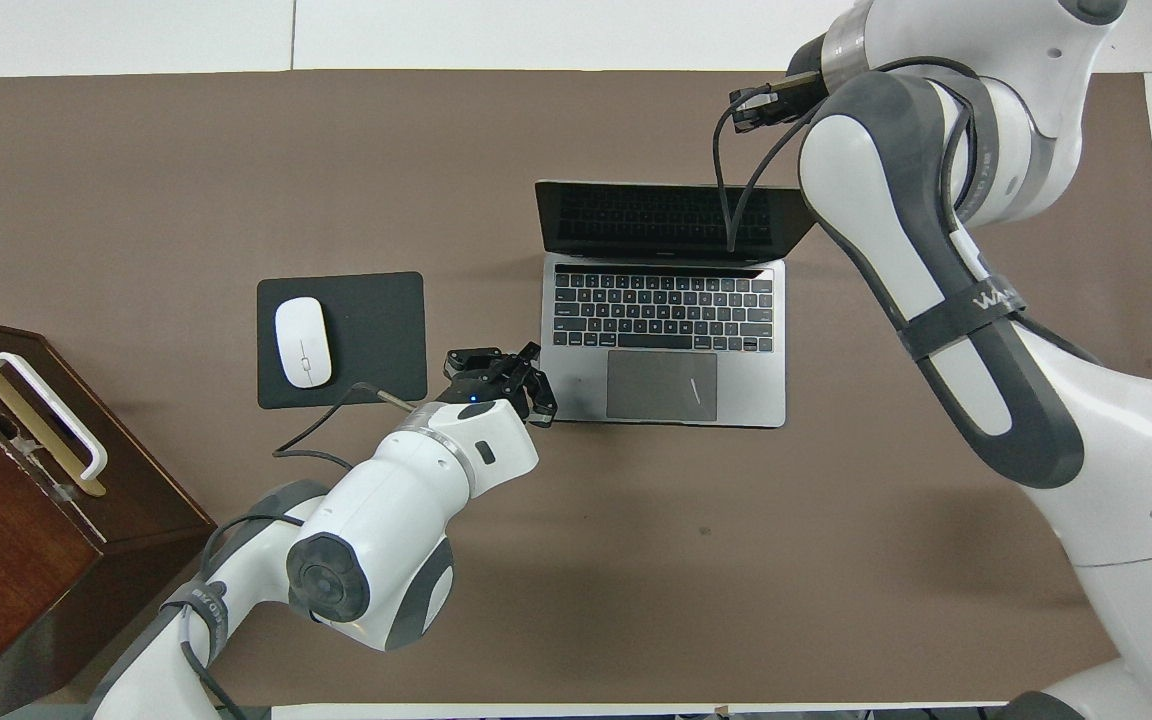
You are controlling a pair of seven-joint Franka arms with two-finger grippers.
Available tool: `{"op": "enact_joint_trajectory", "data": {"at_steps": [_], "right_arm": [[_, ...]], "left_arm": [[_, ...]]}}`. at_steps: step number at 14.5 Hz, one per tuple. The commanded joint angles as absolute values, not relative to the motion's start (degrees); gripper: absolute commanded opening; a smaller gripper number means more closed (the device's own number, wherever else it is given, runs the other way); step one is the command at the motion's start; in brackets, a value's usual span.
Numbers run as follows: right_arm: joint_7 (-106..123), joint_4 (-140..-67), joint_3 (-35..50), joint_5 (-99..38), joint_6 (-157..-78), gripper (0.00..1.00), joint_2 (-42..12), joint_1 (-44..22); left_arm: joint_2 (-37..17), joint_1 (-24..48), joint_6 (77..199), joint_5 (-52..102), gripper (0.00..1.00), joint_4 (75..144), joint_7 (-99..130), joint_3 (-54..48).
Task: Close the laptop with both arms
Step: 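Press the left gripper on the laptop base while the right gripper hooks the lid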
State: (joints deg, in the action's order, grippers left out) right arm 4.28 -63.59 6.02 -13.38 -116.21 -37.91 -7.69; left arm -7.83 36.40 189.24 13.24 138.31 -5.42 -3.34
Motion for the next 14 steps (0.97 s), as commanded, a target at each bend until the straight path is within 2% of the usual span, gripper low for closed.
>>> {"op": "enact_joint_trajectory", "data": {"at_steps": [1, 5, 14], "right_arm": [[3.6, -65.74, 6.24, -15.03, -117.95, 0.0, -36.83, -7.65], [3.6, -66.45, 6.24, -15.03, -118.04, 0.0, -36.39, -7.73], [3.6, -66.62, 6.24, -15.03, -118.21, 0.0, -36.39, -7.82]], "left_arm": [[-12.38, 37.53, 193.88, 14.33, 0.0, 137.11, -7.03, -2.55], [-18.36, 37.7, 200.64, 13.97, 0.0, 136.5, -7.03, -2.64], [-18.98, 39.9, 200.74, 14.06, 0.0, 137.37, -7.56, -2.55]]}}
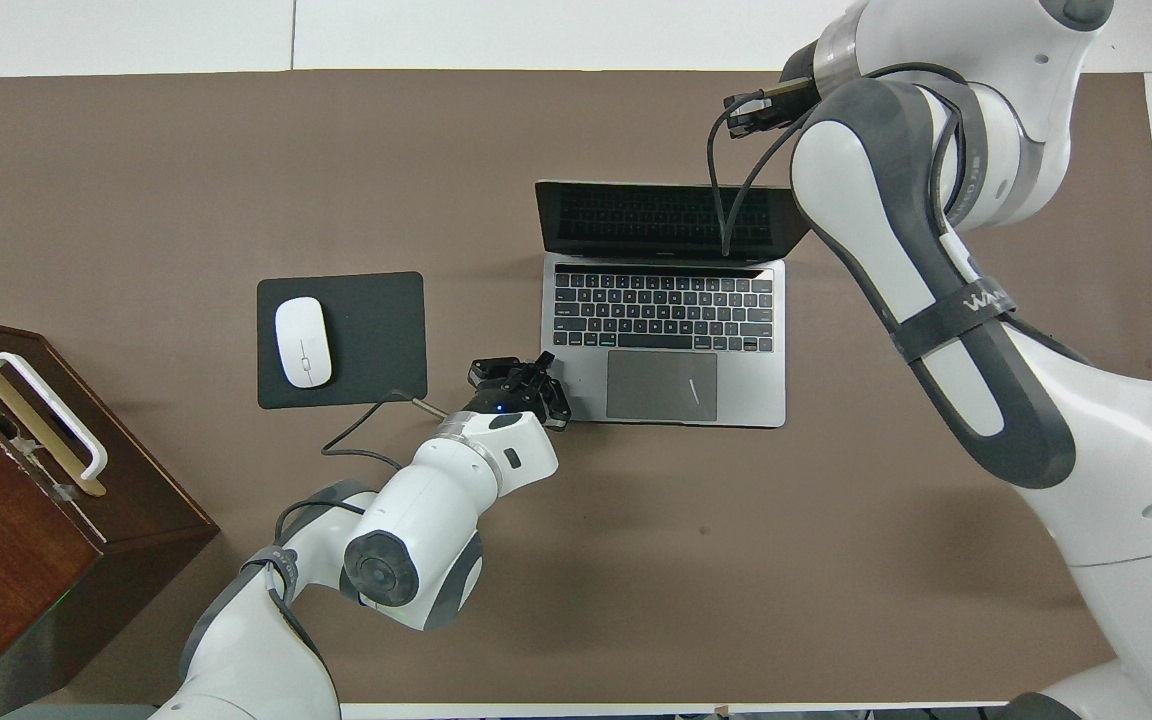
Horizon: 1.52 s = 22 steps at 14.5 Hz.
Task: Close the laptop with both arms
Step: 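Press the left gripper on the laptop base while the right gripper hooks the lid, then pull the laptop lid down toward the robot with the right gripper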
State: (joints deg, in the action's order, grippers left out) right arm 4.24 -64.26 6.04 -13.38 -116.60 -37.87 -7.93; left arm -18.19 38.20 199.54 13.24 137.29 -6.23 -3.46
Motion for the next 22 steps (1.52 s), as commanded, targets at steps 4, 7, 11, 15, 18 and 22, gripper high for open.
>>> {"op": "enact_joint_trajectory", "data": {"at_steps": [4, 7, 11, 15, 18, 22], "right_arm": [[3.6, -66.62, 6.24, -15.03, -118.21, 0.0, -36.39, -7.82], [3.6, -67.32, 6.24, -15.03, -118.21, 0.0, -36.12, -7.82], [2.99, -69.87, 6.5, -15.38, -117.6, 0.0, -34.63, -8.52], [1.14, -72.15, 6.5, -15.38, -117.69, 0.0, -33.49, -9.49], [1.23, -74.96, 6.68, -16.69, -117.69, 0.0, -32.26, -9.49], [1.14, -79.98, 6.59, -20.13, -117.69, 0.0, -30.06, -9.23]], "left_arm": [[-19.69, 41.39, 200.74, 14.15, 0.0, 138.43, -7.91, -2.55], [-19.6, 42.1, 200.83, 14.15, 0.0, 140.18, -7.91, -2.46], [-19.34, 42.1, 200.83, 14.06, 0.0, 141.67, -9.13, -2.46], [-19.16, 42.01, 200.83, 13.97, 0.0, 142.56, -9.93, -2.46], [-18.98, 41.84, 200.83, 13.97, 0.0, 143.7, -10.02, -2.37], [-18.72, 41.4, 200.83, 13.97, 0.0, 144.93, -12.04, -2.37]]}}
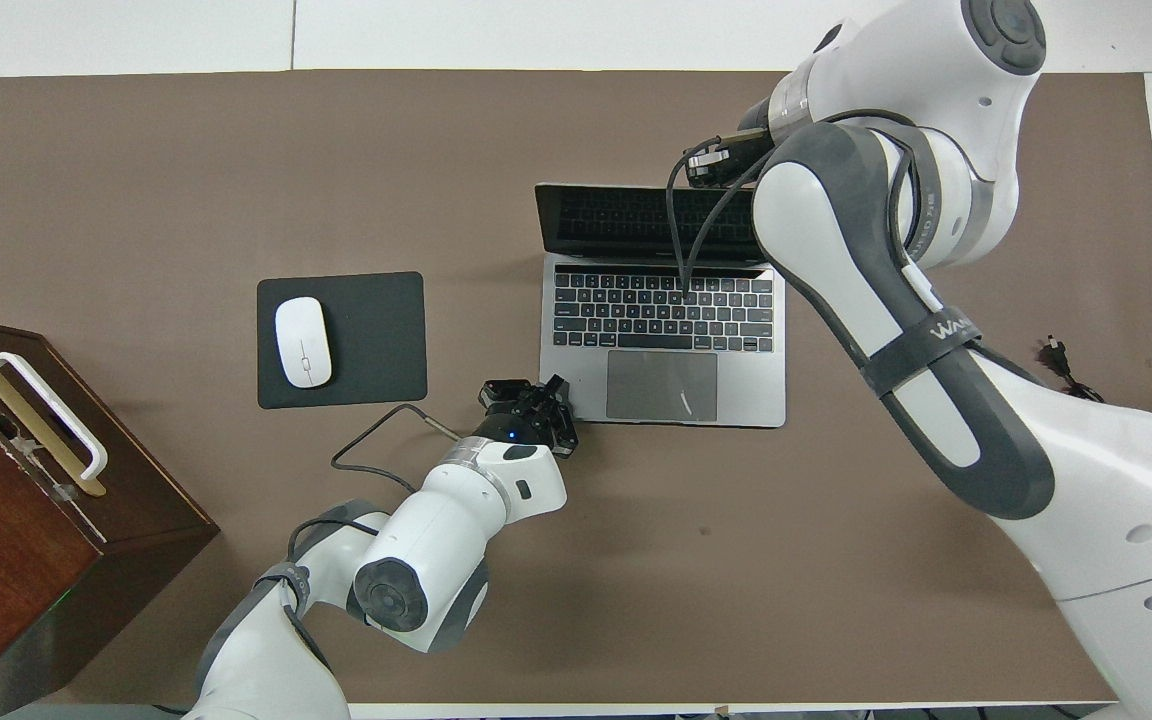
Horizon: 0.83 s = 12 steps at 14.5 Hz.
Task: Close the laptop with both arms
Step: 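Pull the laptop lid down toward the robot with the right gripper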
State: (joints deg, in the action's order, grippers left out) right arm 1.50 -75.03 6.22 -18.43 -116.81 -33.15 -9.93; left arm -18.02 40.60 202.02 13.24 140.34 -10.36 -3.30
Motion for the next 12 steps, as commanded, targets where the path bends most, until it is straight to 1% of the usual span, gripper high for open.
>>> {"op": "enact_joint_trajectory", "data": {"at_steps": [1, 12], "right_arm": [[1.14, -80.33, 6.59, -20.13, -117.42, 0.0, -29.8, -9.23], [1.14, -91.14, 6.5, -20.13, -118.3, 0.0, -24.88, -9.32]], "left_arm": [[-18.72, 41.31, 200.83, 13.97, 0.0, 145.11, -12.13, -2.46], [-18.63, 41.13, 200.83, 13.97, 0.0, 145.99, -13.01, -2.46]]}}
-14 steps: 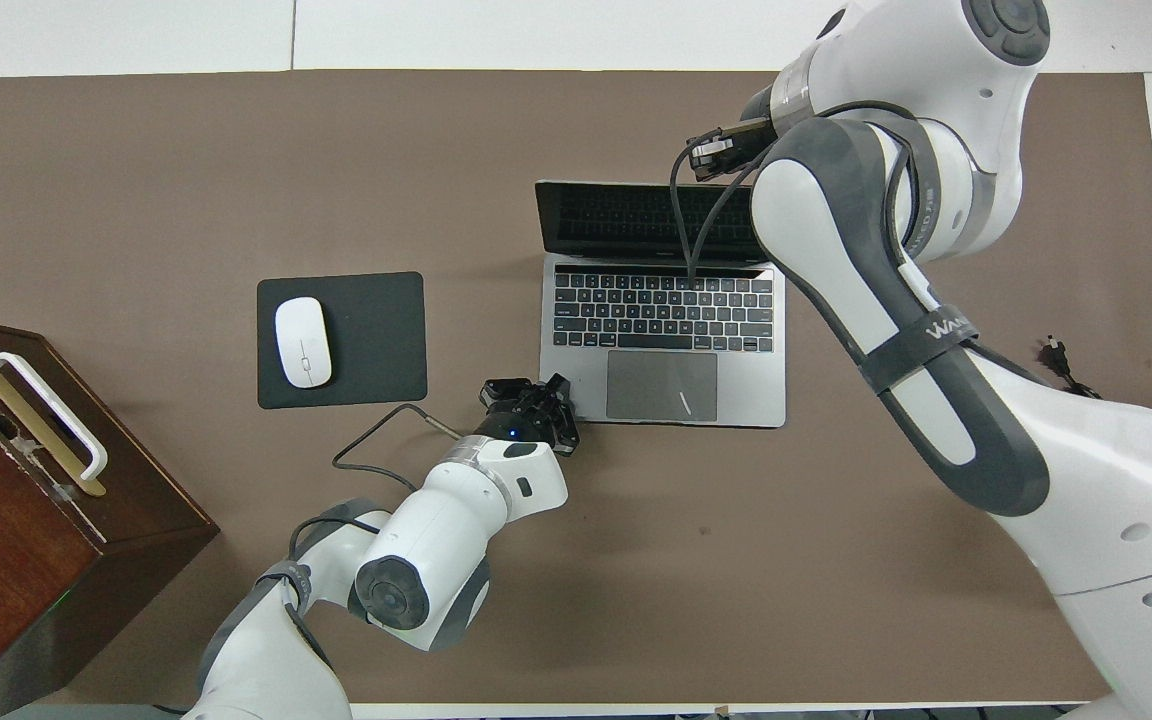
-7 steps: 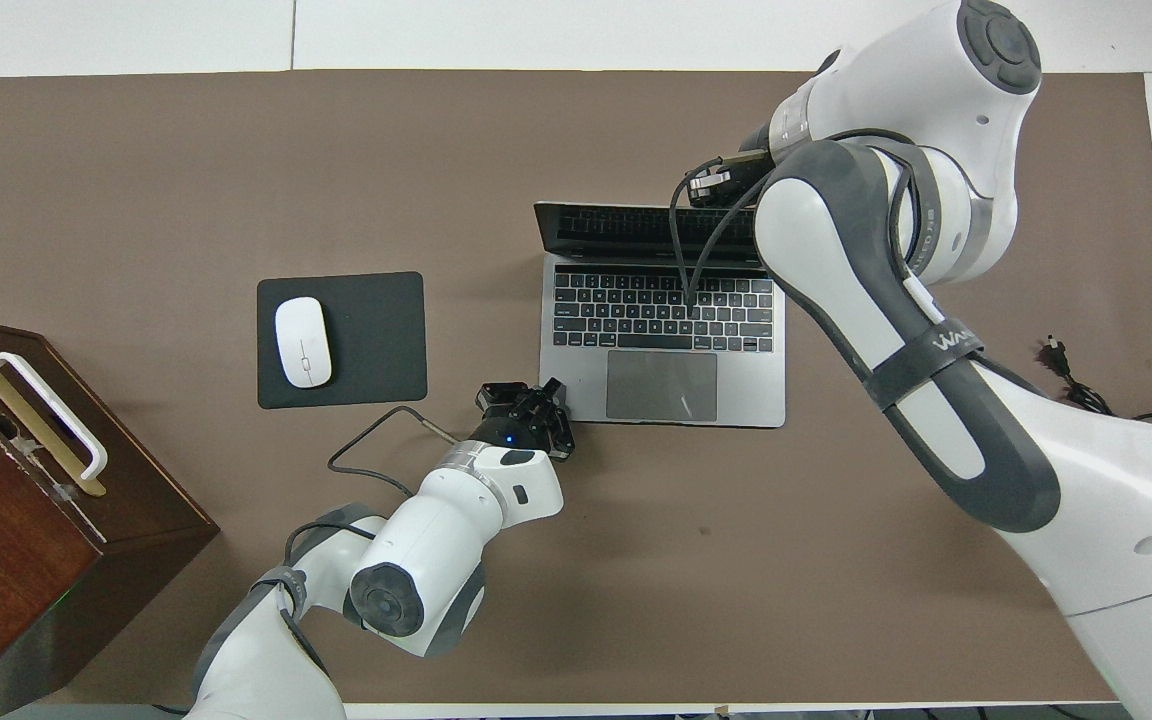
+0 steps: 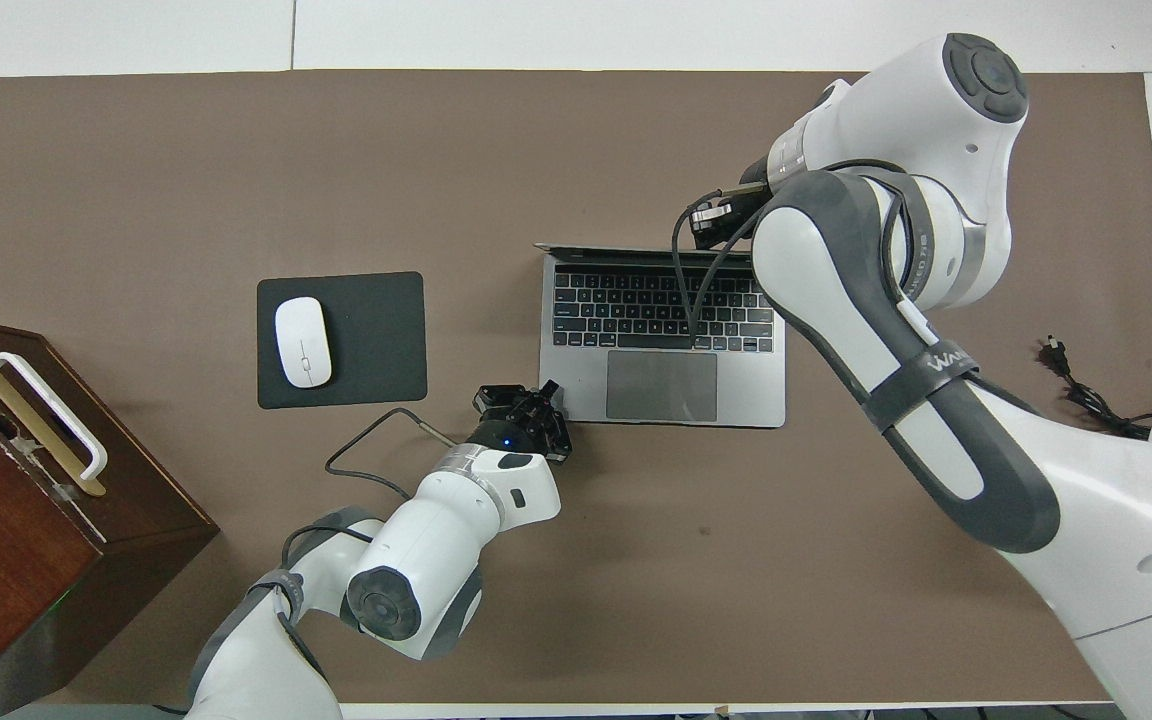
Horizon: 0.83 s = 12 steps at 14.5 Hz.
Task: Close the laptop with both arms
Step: 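Pull the laptop lid down toward the robot with the right gripper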
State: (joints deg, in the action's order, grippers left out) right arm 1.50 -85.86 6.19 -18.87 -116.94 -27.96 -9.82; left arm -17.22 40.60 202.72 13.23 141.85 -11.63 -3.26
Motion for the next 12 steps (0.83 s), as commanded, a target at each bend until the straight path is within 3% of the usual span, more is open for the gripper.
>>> {"op": "enact_joint_trajectory", "data": {"at_steps": [1, 12], "right_arm": [[1.23, -92.01, 6.5, -20.04, -118.3, 0.0, -24.44, -9.23], [1.23, -99.75, 6.24, -18.64, -120.68, 0.0, -21.36, -9.14]], "left_arm": [[-18.63, 41.13, 200.83, 13.97, 0.0, 146.07, -13.01, -2.37], [-18.63, 41.22, 200.83, 13.97, 0.0, 145.99, -13.8, -2.37]]}}
